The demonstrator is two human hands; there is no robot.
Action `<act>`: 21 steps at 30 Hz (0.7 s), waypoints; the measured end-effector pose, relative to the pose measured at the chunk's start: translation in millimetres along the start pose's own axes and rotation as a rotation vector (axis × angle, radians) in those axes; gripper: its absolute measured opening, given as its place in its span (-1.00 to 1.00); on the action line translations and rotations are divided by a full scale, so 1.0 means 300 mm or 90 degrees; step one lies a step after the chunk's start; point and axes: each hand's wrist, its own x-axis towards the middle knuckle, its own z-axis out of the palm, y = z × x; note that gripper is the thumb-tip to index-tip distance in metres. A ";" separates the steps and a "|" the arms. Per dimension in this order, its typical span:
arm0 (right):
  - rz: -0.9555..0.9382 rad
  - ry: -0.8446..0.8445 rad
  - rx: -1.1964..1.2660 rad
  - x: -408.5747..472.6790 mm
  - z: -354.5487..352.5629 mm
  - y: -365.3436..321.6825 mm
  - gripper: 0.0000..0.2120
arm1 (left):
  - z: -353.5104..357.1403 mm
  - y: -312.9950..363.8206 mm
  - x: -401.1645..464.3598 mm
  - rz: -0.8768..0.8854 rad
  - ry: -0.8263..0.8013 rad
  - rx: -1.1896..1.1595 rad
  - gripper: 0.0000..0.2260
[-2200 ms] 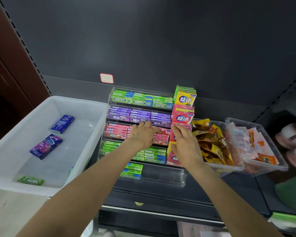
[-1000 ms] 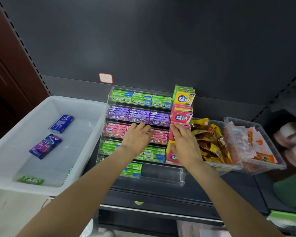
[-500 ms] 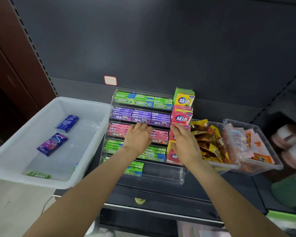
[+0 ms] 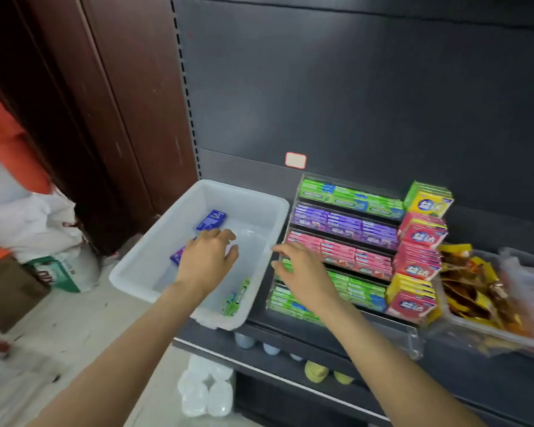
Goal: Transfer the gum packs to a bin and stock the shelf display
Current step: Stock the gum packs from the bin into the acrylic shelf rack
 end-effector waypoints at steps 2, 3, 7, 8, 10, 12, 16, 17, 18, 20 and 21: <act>-0.002 -0.025 0.020 0.064 0.094 -0.082 -0.67 | -0.035 -0.163 0.007 -0.045 -0.016 0.048 -0.69; -0.002 -0.038 0.025 0.098 0.144 -0.121 -0.66 | -0.050 -0.243 0.015 -0.060 -0.025 0.071 -0.66; 0.033 -0.082 0.034 0.231 0.335 -0.251 -0.61 | -0.093 -0.504 0.070 -0.066 -0.105 0.129 -0.51; 0.050 -0.093 0.031 0.262 0.381 -0.271 -0.60 | -0.096 -0.552 0.087 -0.059 -0.143 0.121 -0.49; 0.086 -0.114 0.014 0.317 0.467 -0.295 -0.56 | -0.093 -0.633 0.113 -0.037 -0.225 0.092 -0.47; 0.118 -0.156 0.005 0.350 0.536 -0.304 -0.48 | -0.078 -0.692 0.124 -0.016 -0.285 0.053 -0.47; 0.125 -0.308 -0.028 0.358 0.641 -0.293 -0.19 | -0.036 -0.750 0.117 0.005 -0.297 -0.048 -0.45; 0.122 -0.335 -0.052 0.357 0.660 -0.288 -0.13 | -0.031 -0.757 0.115 0.007 -0.294 -0.059 -0.45; 0.116 -0.353 -0.079 0.357 0.676 -0.282 -0.09 | -0.028 -0.760 0.114 0.010 -0.291 -0.065 -0.45; 0.110 -0.369 -0.124 0.363 0.692 -0.276 -0.03 | -0.022 -0.767 0.113 0.021 -0.284 -0.072 -0.45; 0.107 -0.372 -0.143 0.369 0.696 -0.274 0.00 | -0.020 -0.769 0.112 0.025 -0.281 -0.077 -0.45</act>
